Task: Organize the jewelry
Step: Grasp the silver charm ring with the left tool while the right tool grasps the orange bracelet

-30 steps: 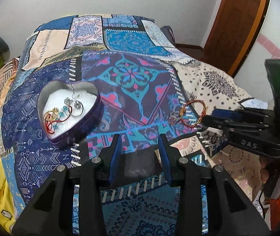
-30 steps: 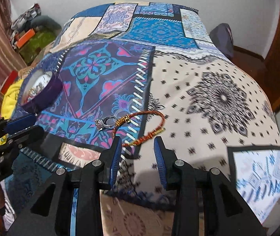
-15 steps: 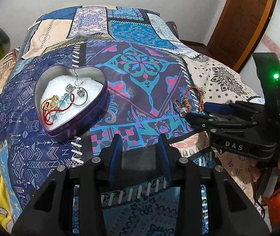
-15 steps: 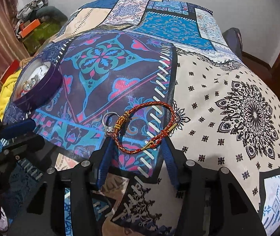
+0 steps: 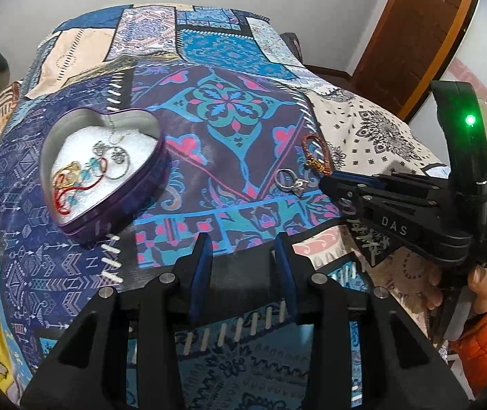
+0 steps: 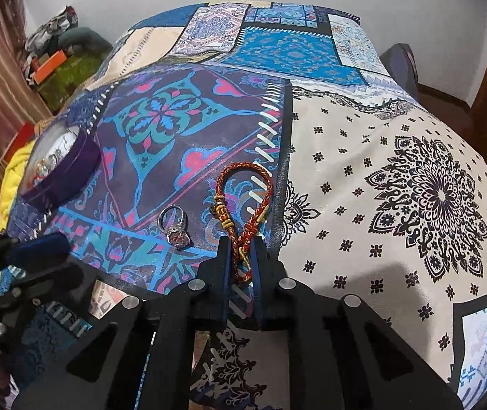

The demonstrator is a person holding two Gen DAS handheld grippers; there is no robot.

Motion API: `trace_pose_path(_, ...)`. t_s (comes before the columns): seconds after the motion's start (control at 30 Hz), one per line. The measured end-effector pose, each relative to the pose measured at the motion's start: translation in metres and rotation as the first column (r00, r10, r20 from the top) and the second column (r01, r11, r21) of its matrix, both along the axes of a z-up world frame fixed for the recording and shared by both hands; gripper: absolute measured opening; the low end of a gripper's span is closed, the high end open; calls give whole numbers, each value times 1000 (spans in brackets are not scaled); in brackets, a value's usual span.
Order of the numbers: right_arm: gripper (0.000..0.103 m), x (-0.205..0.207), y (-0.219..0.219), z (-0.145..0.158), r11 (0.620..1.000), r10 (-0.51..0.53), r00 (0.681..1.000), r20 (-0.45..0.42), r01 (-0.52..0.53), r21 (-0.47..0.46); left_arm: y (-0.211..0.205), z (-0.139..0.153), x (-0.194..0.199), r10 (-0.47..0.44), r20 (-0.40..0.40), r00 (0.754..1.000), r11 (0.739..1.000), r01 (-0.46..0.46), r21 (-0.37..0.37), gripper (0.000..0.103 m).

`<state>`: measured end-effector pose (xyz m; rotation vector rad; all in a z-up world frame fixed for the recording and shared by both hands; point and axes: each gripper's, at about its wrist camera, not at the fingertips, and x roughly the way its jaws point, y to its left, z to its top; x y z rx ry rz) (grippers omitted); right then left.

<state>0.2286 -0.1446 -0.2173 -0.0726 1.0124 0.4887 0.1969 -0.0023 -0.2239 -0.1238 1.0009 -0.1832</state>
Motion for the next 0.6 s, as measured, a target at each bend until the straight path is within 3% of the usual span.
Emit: trace_pose_path(0.6, 9, -14, -34, 40, 994, -78, 991, 109, 69, 88, -44, -13, 51, -115, -57, 992, 992, 111, -66, 37)
